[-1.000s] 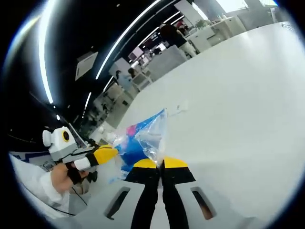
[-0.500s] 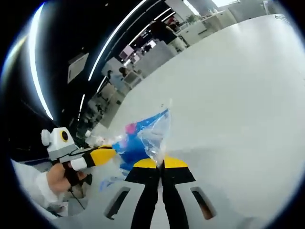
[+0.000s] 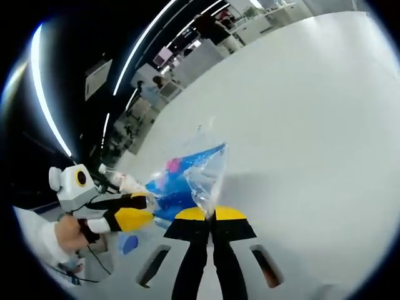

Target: Arrange the tabletop items into an orderly group along one side of the table until the central work area is clear of visible clutter.

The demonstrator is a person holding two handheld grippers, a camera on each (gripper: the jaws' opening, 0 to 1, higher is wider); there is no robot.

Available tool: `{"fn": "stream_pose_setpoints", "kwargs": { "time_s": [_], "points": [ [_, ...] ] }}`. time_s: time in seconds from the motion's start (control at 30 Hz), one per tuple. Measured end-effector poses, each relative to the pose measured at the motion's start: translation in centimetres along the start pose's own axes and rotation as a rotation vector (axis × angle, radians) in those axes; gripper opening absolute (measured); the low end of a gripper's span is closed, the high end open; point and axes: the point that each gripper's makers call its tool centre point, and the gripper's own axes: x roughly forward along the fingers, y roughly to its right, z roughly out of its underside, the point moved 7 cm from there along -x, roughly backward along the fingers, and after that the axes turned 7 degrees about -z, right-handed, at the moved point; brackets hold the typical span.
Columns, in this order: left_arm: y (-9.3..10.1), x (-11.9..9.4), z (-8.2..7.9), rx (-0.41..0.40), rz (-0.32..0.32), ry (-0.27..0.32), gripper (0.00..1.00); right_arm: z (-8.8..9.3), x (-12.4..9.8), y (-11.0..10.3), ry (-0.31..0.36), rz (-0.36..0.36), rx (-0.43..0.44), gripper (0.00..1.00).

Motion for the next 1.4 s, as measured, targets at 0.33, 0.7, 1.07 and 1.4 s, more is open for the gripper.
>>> {"fn": "stream_pose_setpoints", "kwargs": {
  "time_s": [0.33,0.7,1.07,1.4],
  "points": [
    [0.3,1.7,0.4,0.035,-0.001,-0.039,0.48,0.2,1.4,1.6,-0.034,0.018,-0.013,0.0],
    [0.0,2.2,0.8,-0.009,0.016,-0.06,0.56,0.3,2.2,2.2,-0.046,0.029,-0.02,0.0],
    [0.2,2.4,1.6,-0.031,0.012,-0.082,0.57,0.1,2.6,2.7,-0.051,0.032,-0.045,0.0],
    [0.1,2.3,1.9,-0.045,0.013,-0.089,0.56,-0.3,2.7,2.5,-0.063,0.049,-0.135,0.04]
  ]
}}
